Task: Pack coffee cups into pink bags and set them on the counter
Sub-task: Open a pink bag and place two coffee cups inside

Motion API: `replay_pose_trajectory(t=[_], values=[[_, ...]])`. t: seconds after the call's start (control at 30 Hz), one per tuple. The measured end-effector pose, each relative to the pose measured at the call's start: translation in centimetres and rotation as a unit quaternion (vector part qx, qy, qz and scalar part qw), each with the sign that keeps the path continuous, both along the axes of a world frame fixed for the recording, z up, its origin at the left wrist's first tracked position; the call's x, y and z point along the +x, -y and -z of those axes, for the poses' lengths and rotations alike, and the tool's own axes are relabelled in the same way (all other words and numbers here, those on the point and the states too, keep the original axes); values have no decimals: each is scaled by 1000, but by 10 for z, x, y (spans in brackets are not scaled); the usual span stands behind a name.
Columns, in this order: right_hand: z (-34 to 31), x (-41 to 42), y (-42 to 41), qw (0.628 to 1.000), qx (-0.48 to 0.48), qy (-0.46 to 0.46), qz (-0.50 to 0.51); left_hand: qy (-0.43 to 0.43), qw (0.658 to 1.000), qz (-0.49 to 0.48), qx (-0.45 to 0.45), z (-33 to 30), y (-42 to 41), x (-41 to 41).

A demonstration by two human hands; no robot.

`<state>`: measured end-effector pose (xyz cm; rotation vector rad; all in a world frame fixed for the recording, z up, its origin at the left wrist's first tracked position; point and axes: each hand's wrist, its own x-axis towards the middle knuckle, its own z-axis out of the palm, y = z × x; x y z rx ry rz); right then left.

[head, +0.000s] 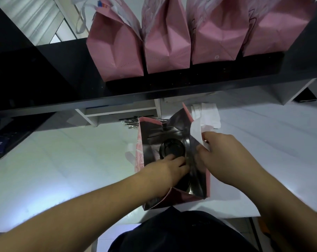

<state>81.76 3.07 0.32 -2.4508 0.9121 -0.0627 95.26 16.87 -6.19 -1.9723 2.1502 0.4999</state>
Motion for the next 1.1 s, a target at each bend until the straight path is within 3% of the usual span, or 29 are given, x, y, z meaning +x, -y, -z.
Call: replay_pose_trajectory(t=[0.17, 0.43, 0.67, 0.93, 1.03, 1.1], values=[[-3, -3, -1, 1000, 6, 10, 6, -41, 999, -24, -5, -3, -1, 9], [-6, -4, -8, 1000, 16, -3, 16, -3, 1000, 10, -5, 11, -8, 10], [-4, -3, -6, 999, 10, -18, 27, -79, 995, 37, -40, 15, -15, 19], [1, -3, -3, 997, 21, -33, 61, -75, 996, 49, -18, 5, -8, 16], [2, -3, -2, 996, 27, -26, 78, -137, 978, 24, -157, -28, 3, 33], [2, -4, -4, 997, 20, -8, 74, -214, 923, -80, -310, -50, 6, 58]])
